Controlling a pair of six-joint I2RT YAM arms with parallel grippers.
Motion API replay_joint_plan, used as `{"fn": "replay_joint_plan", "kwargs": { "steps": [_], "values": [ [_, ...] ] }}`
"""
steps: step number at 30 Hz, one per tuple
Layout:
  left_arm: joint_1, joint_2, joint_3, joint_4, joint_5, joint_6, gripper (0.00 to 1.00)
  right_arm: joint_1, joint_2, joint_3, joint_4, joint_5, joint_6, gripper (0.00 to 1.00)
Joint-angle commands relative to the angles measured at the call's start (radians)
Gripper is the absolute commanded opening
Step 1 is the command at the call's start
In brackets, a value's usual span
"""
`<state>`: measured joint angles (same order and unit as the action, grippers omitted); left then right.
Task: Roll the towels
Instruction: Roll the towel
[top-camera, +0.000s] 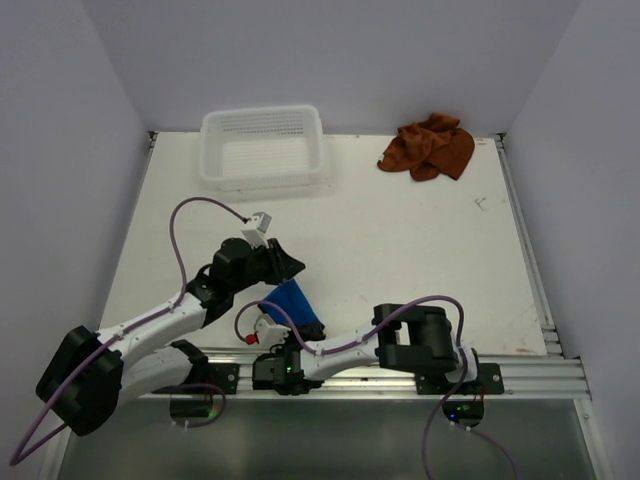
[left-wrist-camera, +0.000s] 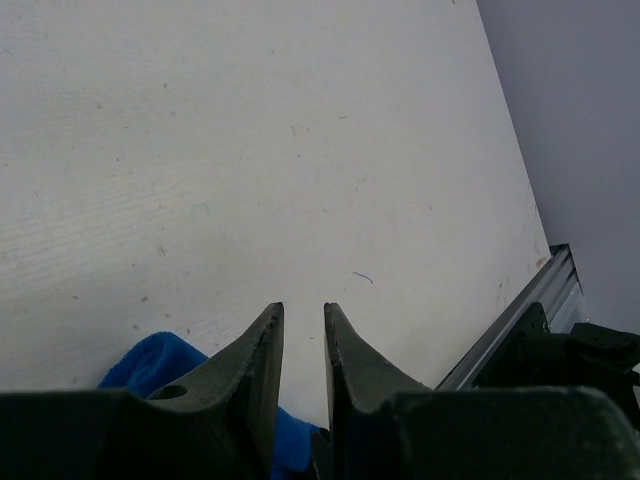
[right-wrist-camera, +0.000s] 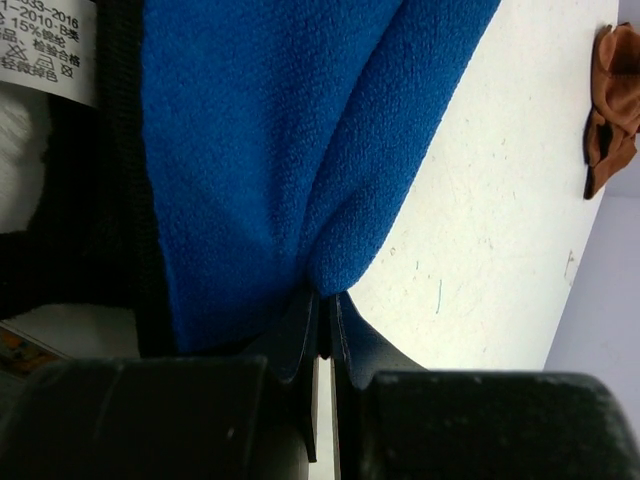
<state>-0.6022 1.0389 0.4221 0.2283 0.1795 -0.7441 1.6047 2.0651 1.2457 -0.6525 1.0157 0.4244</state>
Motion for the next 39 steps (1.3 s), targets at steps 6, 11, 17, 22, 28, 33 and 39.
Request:
{"fn": "replay_joint_plan", "kwargs": {
  "steps": [6, 11, 17, 22, 28, 33, 39],
  "values": [
    [-0.056, 0.073, -0.028, 0.118, -0.001, -0.061, 0.25, 0.015, 0.040, 0.018, -0.015, -0.049, 0.051, 0.00],
    [-0.105, 0.084, -0.060, 0.065, -0.112, -0.086, 0.21, 0.023, 0.041, 0.005, -0.021, -0.049, 0.077, 0.00],
    [-0.125, 0.035, -0.172, 0.071, -0.173, -0.159, 0.19, 0.024, 0.027, -0.015, -0.016, -0.048, 0.108, 0.00],
    [-0.148, 0.016, -0.261, 0.131, -0.212, -0.234, 0.17, 0.023, 0.015, -0.023, 0.002, -0.063, 0.108, 0.00],
    [-0.162, 0.046, -0.328, 0.187, -0.250, -0.262, 0.17, 0.021, 0.007, -0.023, 0.011, -0.080, 0.109, 0.00],
    [-0.177, 0.039, -0.382, 0.220, -0.287, -0.293, 0.16, 0.008, -0.043, -0.046, 0.039, -0.124, 0.120, 0.00],
    [-0.183, 0.036, -0.416, 0.235, -0.310, -0.308, 0.16, -0.028, -0.183, -0.115, 0.139, -0.241, 0.096, 0.15]
  ]
}}
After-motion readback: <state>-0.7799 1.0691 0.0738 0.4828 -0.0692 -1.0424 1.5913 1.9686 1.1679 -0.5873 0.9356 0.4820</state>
